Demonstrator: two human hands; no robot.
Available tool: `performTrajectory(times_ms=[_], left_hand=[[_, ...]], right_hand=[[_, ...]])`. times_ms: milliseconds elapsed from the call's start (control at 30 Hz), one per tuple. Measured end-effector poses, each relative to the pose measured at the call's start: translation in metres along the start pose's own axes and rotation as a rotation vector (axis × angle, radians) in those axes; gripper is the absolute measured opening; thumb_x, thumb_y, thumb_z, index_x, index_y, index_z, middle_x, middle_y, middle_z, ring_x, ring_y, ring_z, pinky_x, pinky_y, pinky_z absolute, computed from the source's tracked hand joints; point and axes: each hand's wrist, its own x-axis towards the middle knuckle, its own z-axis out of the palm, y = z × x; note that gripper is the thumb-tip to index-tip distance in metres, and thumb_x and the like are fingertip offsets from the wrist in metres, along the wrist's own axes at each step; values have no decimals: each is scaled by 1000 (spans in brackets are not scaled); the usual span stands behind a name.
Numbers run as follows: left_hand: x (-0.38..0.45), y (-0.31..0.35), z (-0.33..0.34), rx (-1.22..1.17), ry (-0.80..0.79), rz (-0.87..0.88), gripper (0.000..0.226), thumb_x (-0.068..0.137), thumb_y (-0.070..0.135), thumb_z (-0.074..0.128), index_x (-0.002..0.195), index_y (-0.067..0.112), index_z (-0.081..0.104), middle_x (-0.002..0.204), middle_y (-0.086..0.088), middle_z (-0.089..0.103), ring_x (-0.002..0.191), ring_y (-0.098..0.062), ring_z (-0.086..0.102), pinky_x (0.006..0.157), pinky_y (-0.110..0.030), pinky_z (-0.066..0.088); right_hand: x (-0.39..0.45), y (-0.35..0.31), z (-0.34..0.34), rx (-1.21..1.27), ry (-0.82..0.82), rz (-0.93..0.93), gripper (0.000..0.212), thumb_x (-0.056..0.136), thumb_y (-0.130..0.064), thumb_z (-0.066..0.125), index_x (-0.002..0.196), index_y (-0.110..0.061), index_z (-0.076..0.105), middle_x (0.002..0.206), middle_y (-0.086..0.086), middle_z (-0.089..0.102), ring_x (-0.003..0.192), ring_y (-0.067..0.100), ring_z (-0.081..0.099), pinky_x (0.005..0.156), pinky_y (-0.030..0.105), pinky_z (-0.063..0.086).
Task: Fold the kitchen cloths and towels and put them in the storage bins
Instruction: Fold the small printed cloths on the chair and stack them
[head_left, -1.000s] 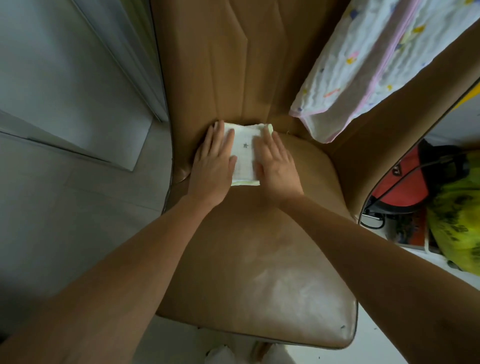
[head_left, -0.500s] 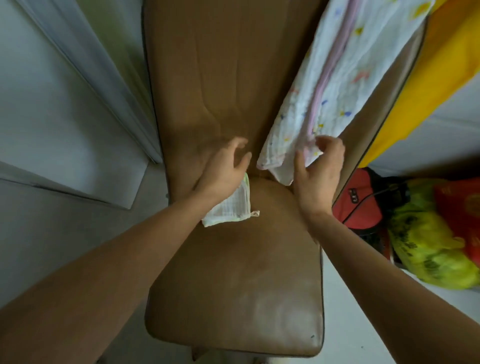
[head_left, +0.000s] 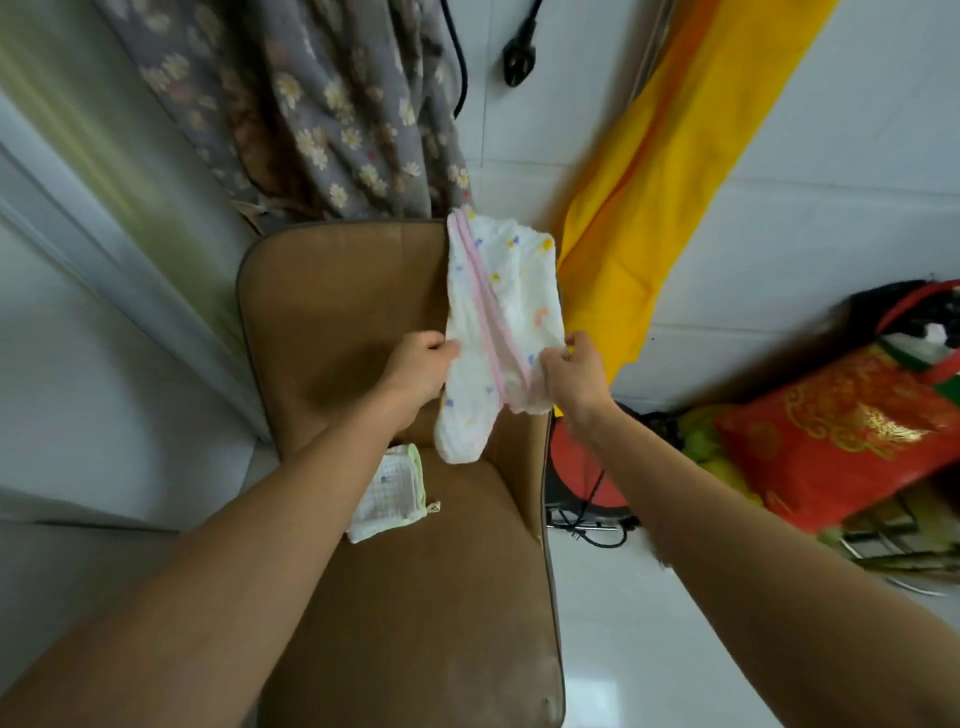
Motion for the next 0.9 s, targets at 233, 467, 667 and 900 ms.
performTrajectory(times_ms=[233,467,667,900], left_hand=[[-82,66,-14,1007,-270,606,64,86,26,65,142,17,35,142,-3,41,128,-23,40,102,-42,40],[-151,115,-18,866,-287,812,57,82,14,68,133,26,45,138,2,45,126,-21,41,96,-43,43],[-200,140,-10,1090,-784,853,13,84,21,69,95,15,69,96,-2,68,85,-14,58,68,-27,43],[-220,138,2,937,-730,796,28,97,22,48,70,22,41,65,5,39,65,-16,37,54,-28,27]], right_hand=[[-84,-69,-52,-274,-275,-20,41,99,-25,46,124,6,51,129,24,53,118,39,52,100,47,43],[-165,-95,-95,-339,-365,108,46,94,-48,45,119,-14,62,119,8,64,105,22,61,97,41,49],[-225,-96,-127,-557,-436,90,57,72,-66,63,105,-21,70,106,-2,70,101,16,64,91,32,50],[-260,-90,-148,-1168,-16,-246,28,78,-7,50,105,-14,53,99,10,62,93,32,58,63,30,35]])
